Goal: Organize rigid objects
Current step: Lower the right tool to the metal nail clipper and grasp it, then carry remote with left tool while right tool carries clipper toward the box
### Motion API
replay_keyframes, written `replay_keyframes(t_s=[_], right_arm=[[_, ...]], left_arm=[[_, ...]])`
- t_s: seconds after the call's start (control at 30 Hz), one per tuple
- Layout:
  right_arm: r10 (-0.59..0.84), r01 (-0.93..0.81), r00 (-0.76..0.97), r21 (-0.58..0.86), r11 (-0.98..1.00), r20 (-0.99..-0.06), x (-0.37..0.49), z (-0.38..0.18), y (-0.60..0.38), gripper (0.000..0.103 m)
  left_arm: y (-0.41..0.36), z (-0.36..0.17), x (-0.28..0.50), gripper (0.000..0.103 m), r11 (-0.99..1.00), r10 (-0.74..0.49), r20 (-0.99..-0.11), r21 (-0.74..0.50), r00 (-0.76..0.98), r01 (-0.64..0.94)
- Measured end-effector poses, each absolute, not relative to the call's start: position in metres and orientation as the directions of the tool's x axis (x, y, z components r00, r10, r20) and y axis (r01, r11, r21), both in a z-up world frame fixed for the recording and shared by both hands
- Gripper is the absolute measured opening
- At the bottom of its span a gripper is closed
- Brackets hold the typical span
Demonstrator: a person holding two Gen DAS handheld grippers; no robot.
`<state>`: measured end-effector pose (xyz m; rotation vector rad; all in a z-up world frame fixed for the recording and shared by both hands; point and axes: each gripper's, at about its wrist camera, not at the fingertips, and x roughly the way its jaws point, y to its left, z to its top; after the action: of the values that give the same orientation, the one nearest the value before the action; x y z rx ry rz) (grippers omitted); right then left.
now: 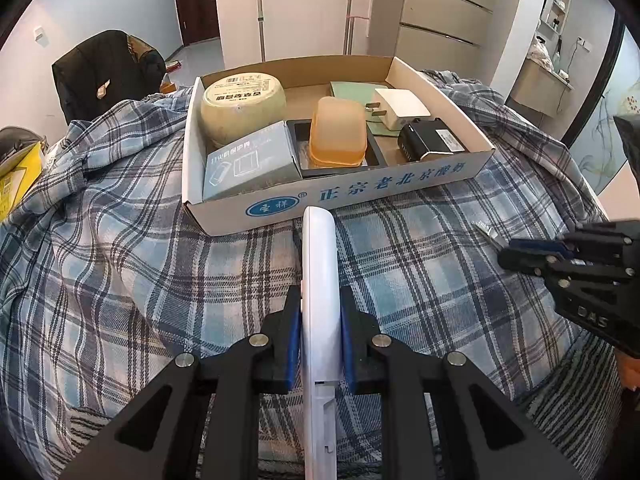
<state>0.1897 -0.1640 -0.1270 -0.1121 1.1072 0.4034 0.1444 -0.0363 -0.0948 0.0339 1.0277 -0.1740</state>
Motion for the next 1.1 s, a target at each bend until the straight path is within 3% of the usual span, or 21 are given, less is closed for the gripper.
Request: replay_keyframes(t_s=[0.17,0.57,1.1], right_arm=[[0.210,-0.400,0.409,0.033,0.916,-0.888,0.186,-0.127,-0.159,0.009],[0.196,-0.419,0.439,-0.006,0.908,-0.877,0.192,-0.128,-0.145,0.009],[0.247,-0.336,0.536,0.065,0.940,-0.807,0.163,-0.075,-0.185,0.009]], left_arm=[[-0.037,-0.095,0.144,0.018,0.986,-0.127,-0.854,-0.052,0.505,0.160],[-0.038,-0.095,0.144,0.018,0.986,-0.123,-0.854,-0.047,0.506,0.161],[-0.043,-0.043,0.113,0.018,0.980,-0.125,-0.768,0.001,0.628,0.197]])
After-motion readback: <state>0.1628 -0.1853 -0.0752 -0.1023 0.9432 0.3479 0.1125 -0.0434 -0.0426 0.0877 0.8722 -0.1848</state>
